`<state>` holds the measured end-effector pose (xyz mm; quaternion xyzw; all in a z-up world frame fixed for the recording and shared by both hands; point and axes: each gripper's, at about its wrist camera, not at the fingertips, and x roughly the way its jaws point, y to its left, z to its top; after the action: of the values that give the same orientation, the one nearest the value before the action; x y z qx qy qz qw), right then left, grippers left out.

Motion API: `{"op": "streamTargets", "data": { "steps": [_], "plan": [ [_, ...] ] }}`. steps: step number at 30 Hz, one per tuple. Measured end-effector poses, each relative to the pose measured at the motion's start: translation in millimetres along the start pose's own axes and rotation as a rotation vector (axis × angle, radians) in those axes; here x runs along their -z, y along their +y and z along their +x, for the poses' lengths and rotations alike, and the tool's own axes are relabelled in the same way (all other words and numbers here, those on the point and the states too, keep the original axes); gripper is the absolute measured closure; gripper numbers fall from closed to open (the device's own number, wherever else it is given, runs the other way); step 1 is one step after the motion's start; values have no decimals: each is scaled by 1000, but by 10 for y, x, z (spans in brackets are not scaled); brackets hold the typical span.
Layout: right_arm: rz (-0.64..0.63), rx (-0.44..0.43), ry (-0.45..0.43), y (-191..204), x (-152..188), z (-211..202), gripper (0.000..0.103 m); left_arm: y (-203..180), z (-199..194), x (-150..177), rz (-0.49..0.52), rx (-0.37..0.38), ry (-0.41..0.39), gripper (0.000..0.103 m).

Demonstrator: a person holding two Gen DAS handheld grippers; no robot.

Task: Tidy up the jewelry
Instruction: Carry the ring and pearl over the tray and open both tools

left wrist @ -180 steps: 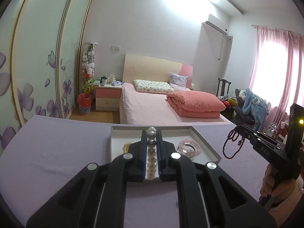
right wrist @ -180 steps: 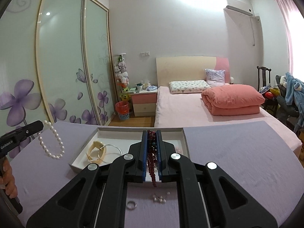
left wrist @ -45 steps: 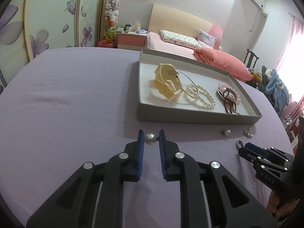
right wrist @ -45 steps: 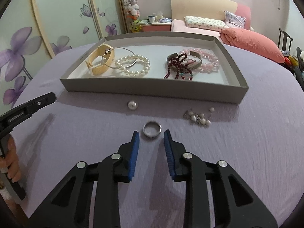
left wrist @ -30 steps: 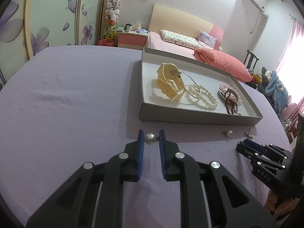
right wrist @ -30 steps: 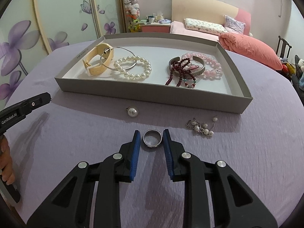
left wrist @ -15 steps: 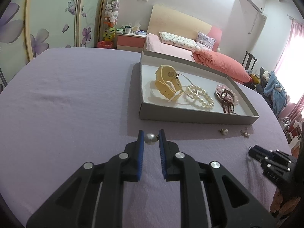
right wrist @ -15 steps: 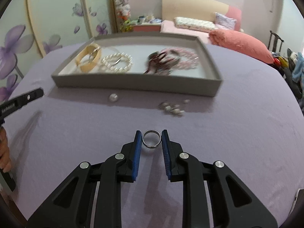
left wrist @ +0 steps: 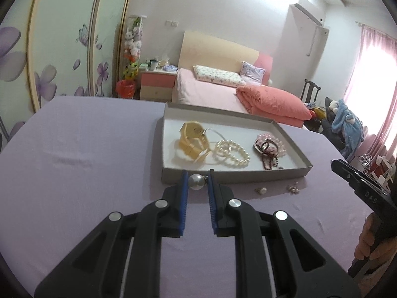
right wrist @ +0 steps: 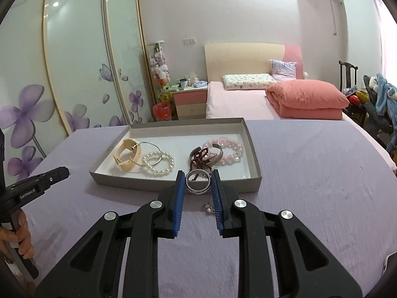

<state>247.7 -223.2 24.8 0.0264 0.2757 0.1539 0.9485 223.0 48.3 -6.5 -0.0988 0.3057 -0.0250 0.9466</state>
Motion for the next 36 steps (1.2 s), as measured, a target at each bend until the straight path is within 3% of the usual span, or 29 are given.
{"op": "streamTargets", "data": {
  "steps": [12, 24, 36],
  "plan": [
    [-14, -4, -88, 10, -195, 43, 80, -208, 96, -267, 56, 10, -70, 87],
    [-4, -4, -139, -46, -430, 334, 80, -320, 471, -544, 84, 5, -105, 87],
    [45, -7, -67, -118, -375, 783, 80, -362, 983, -658, 90, 4, -80, 87]
  ]
}}
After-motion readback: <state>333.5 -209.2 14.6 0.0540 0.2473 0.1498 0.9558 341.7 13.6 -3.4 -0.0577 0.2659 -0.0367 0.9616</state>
